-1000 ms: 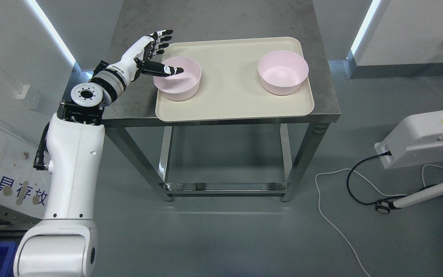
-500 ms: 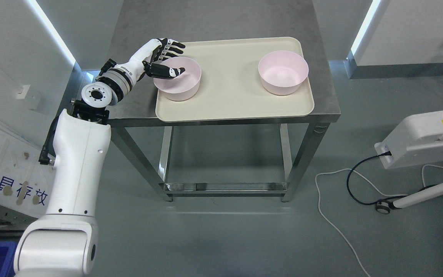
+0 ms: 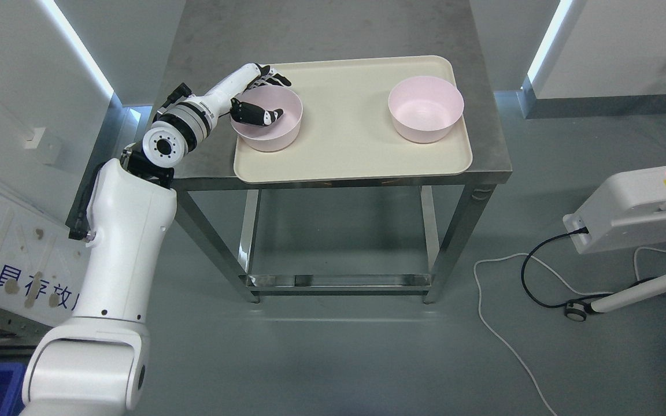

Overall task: Stack pink IKEA bowls on left shelf middle
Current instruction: 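Lower the left hand onto the rim of the nearer pink bowl, then grip the bowl rim with the left hand and lift it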

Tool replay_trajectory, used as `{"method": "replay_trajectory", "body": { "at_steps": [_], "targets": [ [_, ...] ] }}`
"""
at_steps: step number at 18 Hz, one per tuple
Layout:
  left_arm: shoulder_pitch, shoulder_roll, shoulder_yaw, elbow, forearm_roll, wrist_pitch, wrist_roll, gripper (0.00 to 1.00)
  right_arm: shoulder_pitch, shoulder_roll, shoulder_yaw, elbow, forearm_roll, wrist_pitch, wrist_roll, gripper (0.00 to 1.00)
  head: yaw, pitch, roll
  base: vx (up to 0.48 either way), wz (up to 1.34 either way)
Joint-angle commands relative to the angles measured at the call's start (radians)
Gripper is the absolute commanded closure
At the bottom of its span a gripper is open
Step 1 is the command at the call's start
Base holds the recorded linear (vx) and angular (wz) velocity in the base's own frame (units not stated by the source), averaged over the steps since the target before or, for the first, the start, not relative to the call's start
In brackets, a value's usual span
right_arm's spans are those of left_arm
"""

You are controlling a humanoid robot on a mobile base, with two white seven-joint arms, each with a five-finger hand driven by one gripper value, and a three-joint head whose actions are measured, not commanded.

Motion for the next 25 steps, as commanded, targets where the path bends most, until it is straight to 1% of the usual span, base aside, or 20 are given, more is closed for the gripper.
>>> {"method": "replay_trajectory", "body": {
  "at_steps": [1,3,4,5,6,11,13,15,18,19,20,21,23,25],
  "targets": [
    [-0.002,-0.012,-0.038,0.020,-0.118,-0.045,-0.001,0.71,0.000,-0.017,0.000,0.000,0.000,-0.001,0.000,0.00,0.0000,0.000,0.000,0.000,0.00],
    [-0.002,-0.017,-0.036,0.020,-0.121,-0.077,-0.001,0.80,0.000,-0.017,0.000,0.000,0.000,-0.001,0.000,0.00,0.0000,0.000,0.000,0.000,0.00],
    [-0.002,-0.017,-0.033,0.020,-0.121,-0.103,-0.001,0.86,0.000,-0.017,0.000,0.000,0.000,-0.001,0.000,0.00,0.0000,0.000,0.000,0.000,0.00],
    [-0.002,-0.017,-0.024,0.021,-0.123,-0.145,-0.001,0.94,0.000,-0.017,0.000,0.000,0.000,-0.001,0.000,0.00,0.0000,0.000,0.000,0.000,0.00],
    [-0.002,-0.018,-0.014,0.021,-0.123,-0.169,-0.001,0.99,0.000,-0.017,0.000,0.000,-0.001,-0.001,0.000,0.00,0.0000,0.000,0.000,0.000,0.00],
    [-0.020,-0.038,0.058,0.012,-0.112,-0.181,0.005,0.99,0.000,-0.017,0.000,0.000,0.000,-0.001,0.000,0.00,0.0000,0.000,0.000,0.000,0.00],
    [-0.055,-0.070,0.111,0.009,-0.106,-0.181,-0.004,0.99,0.000,-0.017,0.000,0.000,0.000,-0.001,0.000,0.00,0.0000,0.000,0.000,0.000,0.00],
    [-0.093,-0.093,0.115,-0.002,-0.100,-0.183,-0.014,0.99,0.000,-0.017,0.000,0.000,0.000,-0.001,0.000,0.00,0.0000,0.000,0.000,0.000,0.00],
    [-0.143,-0.153,0.114,-0.031,-0.087,-0.180,-0.060,0.99,0.002,-0.017,0.000,0.000,0.000,-0.001,0.000,0.00,0.0000,0.000,0.000,0.000,0.00],
    [-0.155,-0.153,0.108,-0.033,-0.087,-0.180,-0.068,0.99,0.000,-0.017,0.000,0.000,0.000,-0.001,0.000,0.00,0.0000,0.000,0.000,0.000,0.00],
    [-0.175,-0.153,0.088,-0.031,-0.087,-0.177,-0.073,0.99,0.000,-0.017,0.000,0.000,0.000,-0.001,0.000,0.00,0.0000,0.000,0.000,0.000,0.00],
    [-0.195,-0.153,0.027,-0.031,-0.077,-0.172,-0.074,0.99,0.000,-0.017,0.000,0.000,0.000,-0.001,0.000,0.00,0.0000,0.000,0.000,0.000,0.00],
    [-0.222,-0.153,-0.145,-0.031,0.025,-0.157,-0.070,0.99,0.000,-0.017,0.000,0.000,0.000,-0.001,0.000,0.00,0.0000,0.000,0.000,0.000,0.00],
    [-0.277,-0.153,-0.324,-0.030,0.125,-0.096,-0.058,0.99,0.000,-0.017,0.000,0.000,0.000,-0.001,0.000,0.00,0.0000,0.000,0.000,0.000,0.00]
  ]
}}
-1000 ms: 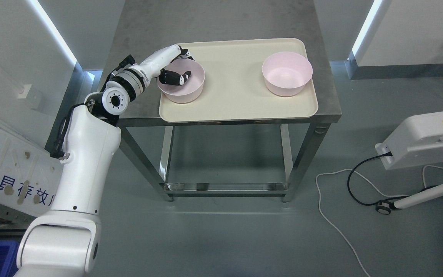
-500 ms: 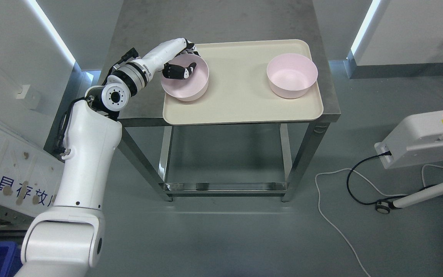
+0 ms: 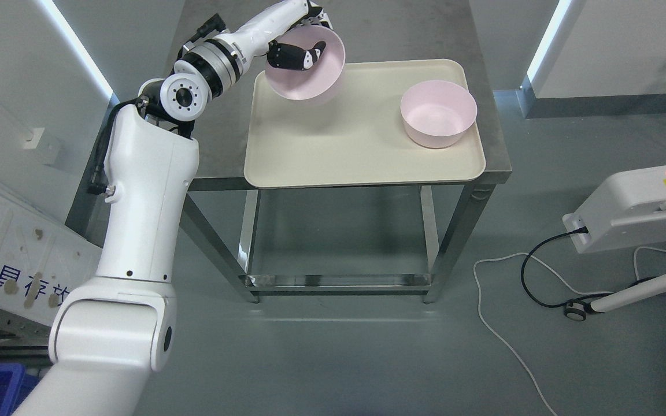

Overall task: Stack pink IKEA bowls on left shelf middle
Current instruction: 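Grip the bowl rim with the left hand and lift it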

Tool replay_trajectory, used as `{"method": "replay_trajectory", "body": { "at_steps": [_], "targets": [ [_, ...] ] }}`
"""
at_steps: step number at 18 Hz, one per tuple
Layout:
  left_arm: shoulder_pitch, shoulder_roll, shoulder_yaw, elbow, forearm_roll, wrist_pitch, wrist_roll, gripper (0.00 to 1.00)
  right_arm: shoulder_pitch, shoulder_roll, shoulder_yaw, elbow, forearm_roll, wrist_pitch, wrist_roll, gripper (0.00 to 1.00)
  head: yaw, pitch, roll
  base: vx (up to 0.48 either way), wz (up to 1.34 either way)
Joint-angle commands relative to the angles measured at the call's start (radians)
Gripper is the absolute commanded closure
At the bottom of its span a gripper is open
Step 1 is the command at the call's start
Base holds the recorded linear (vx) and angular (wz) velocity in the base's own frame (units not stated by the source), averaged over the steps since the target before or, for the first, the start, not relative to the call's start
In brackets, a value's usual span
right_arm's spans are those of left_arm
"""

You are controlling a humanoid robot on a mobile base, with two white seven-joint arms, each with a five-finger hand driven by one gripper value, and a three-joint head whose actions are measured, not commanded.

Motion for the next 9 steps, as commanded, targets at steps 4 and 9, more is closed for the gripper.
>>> {"method": "replay_trajectory", "body": {
  "at_steps": [4,9],
  "targets": [
    [-0.176,-0.037,-0.639,-0.005,0.327,0.148,0.119,0.98,0.001,-0.017,0.000,0.000,0.000,-0.001,0.000,0.00,0.0000,0.000,0.000,0.000,0.00],
    [-0.176,-0.037,-0.748,-0.001,0.386,0.179,0.239,0.97,0.000,-0.017,0.000,0.000,0.000,-0.001,0.000,0.00,0.0000,0.000,0.000,0.000,0.00]
  ]
}}
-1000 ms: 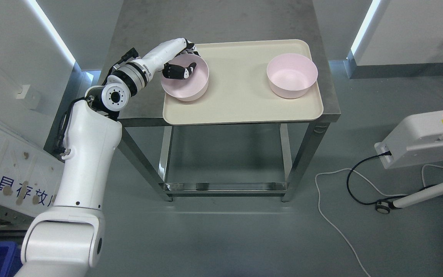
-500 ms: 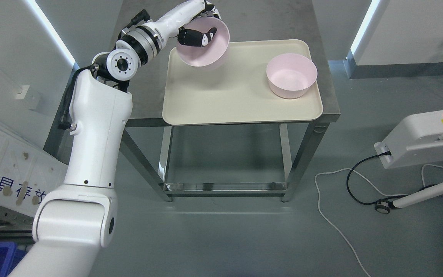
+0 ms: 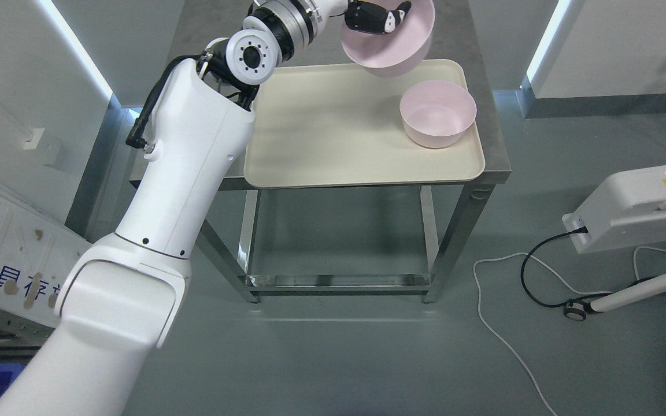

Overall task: Stack pink IKEA bowls on left shelf middle
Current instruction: 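Carry the bowl over the other pink bowl and lower it in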

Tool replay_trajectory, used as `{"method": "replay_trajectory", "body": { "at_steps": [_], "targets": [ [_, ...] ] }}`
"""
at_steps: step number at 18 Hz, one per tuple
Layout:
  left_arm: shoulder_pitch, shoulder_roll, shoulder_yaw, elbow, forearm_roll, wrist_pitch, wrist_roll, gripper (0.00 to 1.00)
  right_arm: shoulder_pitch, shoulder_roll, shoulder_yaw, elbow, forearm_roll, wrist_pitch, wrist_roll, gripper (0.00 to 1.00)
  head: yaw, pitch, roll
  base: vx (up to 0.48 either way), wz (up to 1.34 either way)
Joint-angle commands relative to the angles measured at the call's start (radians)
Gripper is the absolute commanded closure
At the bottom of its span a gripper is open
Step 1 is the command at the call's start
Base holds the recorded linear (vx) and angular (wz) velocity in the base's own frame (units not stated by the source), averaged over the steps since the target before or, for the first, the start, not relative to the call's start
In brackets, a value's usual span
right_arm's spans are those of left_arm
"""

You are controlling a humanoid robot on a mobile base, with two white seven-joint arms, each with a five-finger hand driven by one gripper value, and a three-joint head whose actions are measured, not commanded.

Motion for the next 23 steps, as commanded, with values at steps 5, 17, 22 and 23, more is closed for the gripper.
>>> {"method": "replay_trajectory", "body": {
  "at_steps": [5,17,22,23],
  "targets": [
    [-0.036,-0.005,-0.384,0.058,0.117,0.035,0.172,0.94,0.000,-0.017,0.000,0.000,0.000,-0.001,0.000,0.00,0.0000,0.000,0.000,0.000,0.00],
    [-0.038,-0.005,-0.304,0.224,0.103,0.032,0.221,0.92,0.001,-0.017,0.000,0.000,0.000,-0.001,0.000,0.00,0.0000,0.000,0.000,0.000,0.00],
    [-0.038,-0.005,-0.249,0.253,0.074,0.026,0.184,0.92,0.000,-0.017,0.000,0.000,0.000,-0.001,0.000,0.00,0.0000,0.000,0.000,0.000,0.00],
    [-0.038,-0.005,-0.244,0.250,0.074,0.024,0.171,0.92,0.000,-0.017,0.000,0.000,0.000,-0.001,0.000,0.00,0.0000,0.000,0.000,0.000,0.00]
  ]
}}
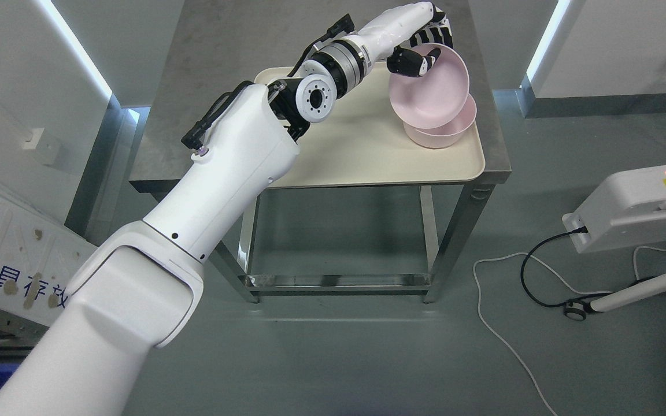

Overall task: Stack pink IKEA bowls on left shelf middle
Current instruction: 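Carry the bowl over the other pink bowl and lower it in, then regrip the stacked pink bowls with the left hand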

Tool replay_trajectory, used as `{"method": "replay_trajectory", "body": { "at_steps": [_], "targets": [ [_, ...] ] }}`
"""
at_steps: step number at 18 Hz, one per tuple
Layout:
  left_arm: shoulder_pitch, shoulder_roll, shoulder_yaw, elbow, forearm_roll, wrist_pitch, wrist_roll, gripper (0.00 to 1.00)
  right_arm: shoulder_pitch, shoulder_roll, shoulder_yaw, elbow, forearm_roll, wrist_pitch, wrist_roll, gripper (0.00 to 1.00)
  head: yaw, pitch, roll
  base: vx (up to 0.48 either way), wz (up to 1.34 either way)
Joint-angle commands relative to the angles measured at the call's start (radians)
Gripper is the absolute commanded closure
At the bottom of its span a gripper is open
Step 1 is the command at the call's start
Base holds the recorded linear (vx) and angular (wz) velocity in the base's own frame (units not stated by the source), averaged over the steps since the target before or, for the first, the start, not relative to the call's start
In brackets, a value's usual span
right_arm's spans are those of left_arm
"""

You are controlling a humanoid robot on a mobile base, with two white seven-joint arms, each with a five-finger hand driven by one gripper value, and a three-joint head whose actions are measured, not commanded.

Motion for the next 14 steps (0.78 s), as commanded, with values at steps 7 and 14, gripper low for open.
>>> {"method": "replay_trajectory", "body": {
  "at_steps": [7,14],
  "targets": [
    [0.008,0.015,0.045,0.022,0.002,-0.039,-0.060,0.29,0.000,-0.017,0.000,0.000,0.000,-0.001,0.000,0.00,0.0000,0.000,0.000,0.000,0.00],
    [0.034,0.015,0.126,-0.214,0.355,-0.059,0.040,0.00,0.000,-0.017,0.000,0.000,0.000,-0.001,0.000,0.00,0.0000,0.000,0.000,0.000,0.00]
  ]
}}
